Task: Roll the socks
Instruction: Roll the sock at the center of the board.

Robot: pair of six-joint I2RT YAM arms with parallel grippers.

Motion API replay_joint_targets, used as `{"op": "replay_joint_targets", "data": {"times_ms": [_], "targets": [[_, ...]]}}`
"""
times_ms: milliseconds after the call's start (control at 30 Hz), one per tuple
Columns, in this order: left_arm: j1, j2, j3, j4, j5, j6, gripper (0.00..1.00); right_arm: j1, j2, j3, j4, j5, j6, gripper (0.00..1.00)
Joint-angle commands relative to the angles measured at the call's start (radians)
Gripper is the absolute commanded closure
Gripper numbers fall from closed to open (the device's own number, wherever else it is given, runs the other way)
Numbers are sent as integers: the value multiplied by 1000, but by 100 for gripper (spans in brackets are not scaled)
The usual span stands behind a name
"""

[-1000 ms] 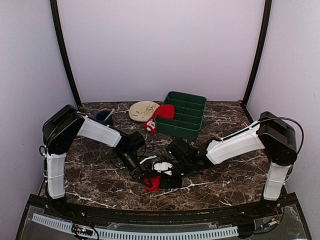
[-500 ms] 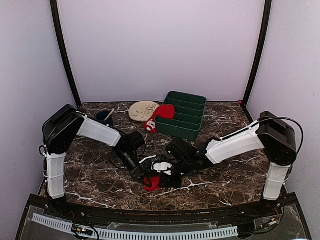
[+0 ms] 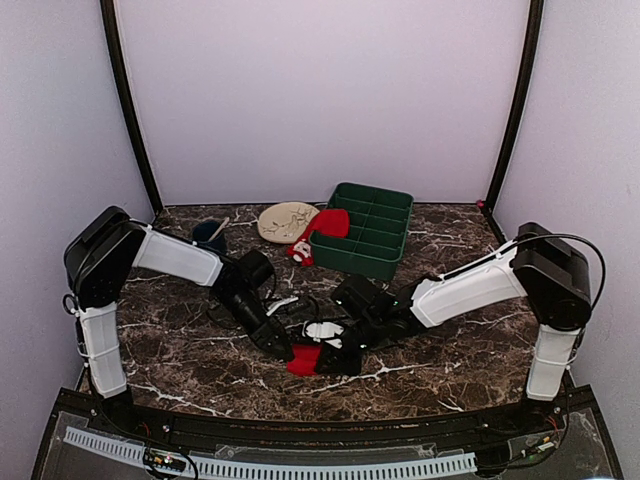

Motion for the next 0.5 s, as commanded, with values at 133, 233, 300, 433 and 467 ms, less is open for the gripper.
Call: {"op": "replay_joint_targets", "data": {"times_ms": [133, 233, 300, 433, 467], "targets": [[26, -74, -52, 55, -91, -33, 71, -37, 47, 45, -60, -88, 71, 97], [34, -101, -62, 71, -120, -41, 70, -53, 60, 60, -65, -127, 98, 97], [37, -125, -70, 86, -154, -45, 70, -66, 71, 72, -74, -166, 122, 97], [38, -175, -95, 120, -183, -56, 70, -100, 99, 99, -96, -256, 171, 97], [38, -189, -102, 129, -187, -59, 70, -107, 105, 103, -100, -276, 183, 97]]}}
